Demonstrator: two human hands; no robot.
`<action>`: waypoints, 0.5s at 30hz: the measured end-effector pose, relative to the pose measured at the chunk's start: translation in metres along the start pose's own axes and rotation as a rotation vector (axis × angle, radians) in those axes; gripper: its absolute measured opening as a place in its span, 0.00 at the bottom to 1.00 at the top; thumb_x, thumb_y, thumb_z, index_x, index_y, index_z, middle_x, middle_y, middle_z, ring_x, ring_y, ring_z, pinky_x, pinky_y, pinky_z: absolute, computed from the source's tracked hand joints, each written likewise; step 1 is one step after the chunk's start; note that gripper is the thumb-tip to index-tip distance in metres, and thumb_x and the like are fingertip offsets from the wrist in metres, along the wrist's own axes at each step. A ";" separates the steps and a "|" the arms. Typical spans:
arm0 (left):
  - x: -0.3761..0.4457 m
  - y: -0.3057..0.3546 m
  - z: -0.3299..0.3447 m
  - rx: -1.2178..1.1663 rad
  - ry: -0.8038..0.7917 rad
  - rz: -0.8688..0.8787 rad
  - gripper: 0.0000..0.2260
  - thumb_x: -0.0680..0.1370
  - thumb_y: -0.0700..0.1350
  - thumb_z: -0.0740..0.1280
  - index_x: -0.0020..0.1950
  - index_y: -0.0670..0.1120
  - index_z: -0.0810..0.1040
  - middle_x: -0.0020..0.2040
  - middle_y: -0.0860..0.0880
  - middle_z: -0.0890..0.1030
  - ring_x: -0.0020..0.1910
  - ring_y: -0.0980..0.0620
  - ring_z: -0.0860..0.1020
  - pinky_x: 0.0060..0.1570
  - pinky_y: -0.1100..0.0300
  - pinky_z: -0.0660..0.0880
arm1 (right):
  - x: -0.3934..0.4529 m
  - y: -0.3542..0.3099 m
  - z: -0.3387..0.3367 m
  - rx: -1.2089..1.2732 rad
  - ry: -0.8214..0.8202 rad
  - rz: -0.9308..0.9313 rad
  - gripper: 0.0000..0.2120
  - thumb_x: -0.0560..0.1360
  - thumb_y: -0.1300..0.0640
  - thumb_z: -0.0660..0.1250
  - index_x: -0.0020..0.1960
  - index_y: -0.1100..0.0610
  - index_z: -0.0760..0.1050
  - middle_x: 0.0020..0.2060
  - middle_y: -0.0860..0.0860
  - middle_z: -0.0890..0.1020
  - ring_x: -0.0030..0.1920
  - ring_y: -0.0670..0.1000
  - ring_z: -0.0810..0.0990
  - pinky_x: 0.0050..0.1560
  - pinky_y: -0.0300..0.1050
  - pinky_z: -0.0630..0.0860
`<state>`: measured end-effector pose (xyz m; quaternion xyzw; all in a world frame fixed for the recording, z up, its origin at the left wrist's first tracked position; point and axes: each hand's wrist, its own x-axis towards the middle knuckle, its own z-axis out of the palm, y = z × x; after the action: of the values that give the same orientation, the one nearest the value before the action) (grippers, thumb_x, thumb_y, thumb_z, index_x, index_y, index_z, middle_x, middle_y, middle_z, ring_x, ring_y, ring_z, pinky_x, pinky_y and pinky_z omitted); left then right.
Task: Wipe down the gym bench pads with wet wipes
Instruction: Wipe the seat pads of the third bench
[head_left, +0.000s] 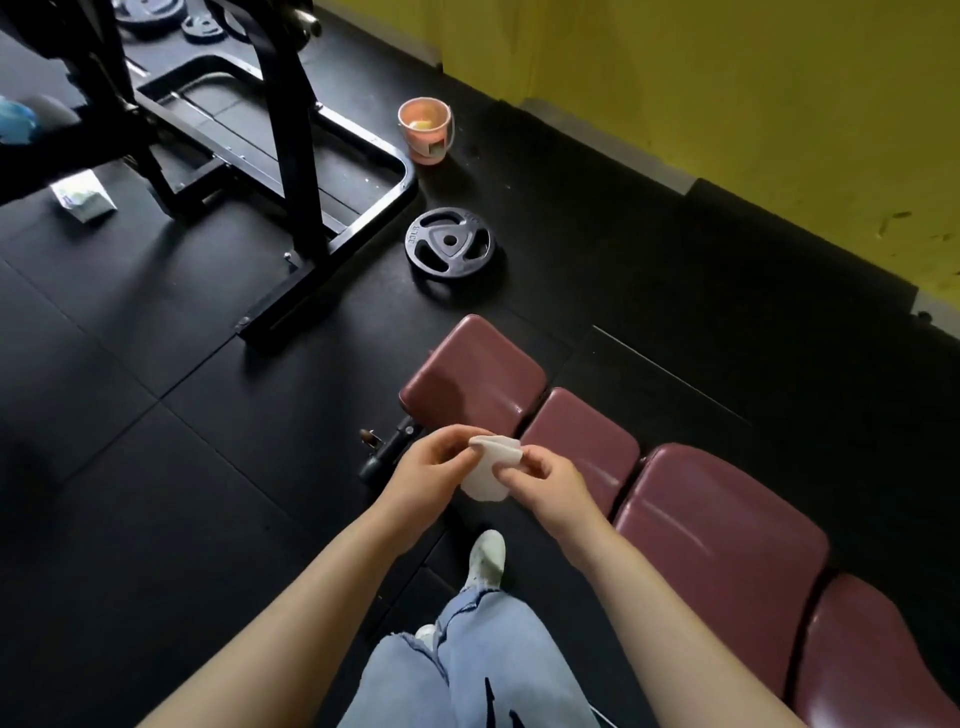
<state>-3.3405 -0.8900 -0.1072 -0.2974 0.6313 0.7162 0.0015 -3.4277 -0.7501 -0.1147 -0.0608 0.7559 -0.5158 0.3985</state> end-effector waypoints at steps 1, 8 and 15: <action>0.012 -0.003 -0.001 0.018 0.036 -0.008 0.08 0.80 0.36 0.66 0.56 0.43 0.82 0.52 0.45 0.85 0.51 0.52 0.82 0.54 0.58 0.77 | 0.013 0.004 -0.003 0.003 -0.002 0.006 0.04 0.75 0.63 0.70 0.49 0.60 0.80 0.43 0.56 0.83 0.45 0.49 0.78 0.46 0.44 0.75; 0.099 -0.057 -0.027 0.372 0.185 -0.163 0.10 0.79 0.43 0.67 0.57 0.55 0.78 0.51 0.60 0.81 0.52 0.65 0.77 0.53 0.67 0.73 | 0.114 0.030 -0.025 -0.143 0.112 0.038 0.07 0.76 0.61 0.68 0.42 0.52 0.72 0.35 0.45 0.78 0.31 0.37 0.73 0.32 0.30 0.68; 0.160 -0.114 -0.058 0.469 0.349 -0.251 0.17 0.78 0.41 0.65 0.67 0.49 0.75 0.59 0.55 0.73 0.65 0.53 0.72 0.68 0.52 0.69 | 0.227 0.054 -0.020 -0.411 0.025 0.025 0.05 0.77 0.58 0.66 0.50 0.55 0.79 0.43 0.51 0.82 0.43 0.49 0.77 0.41 0.43 0.70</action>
<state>-3.4049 -0.9791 -0.2802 -0.4831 0.7284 0.4833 0.0500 -3.5768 -0.8250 -0.2794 -0.1251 0.8509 -0.3466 0.3745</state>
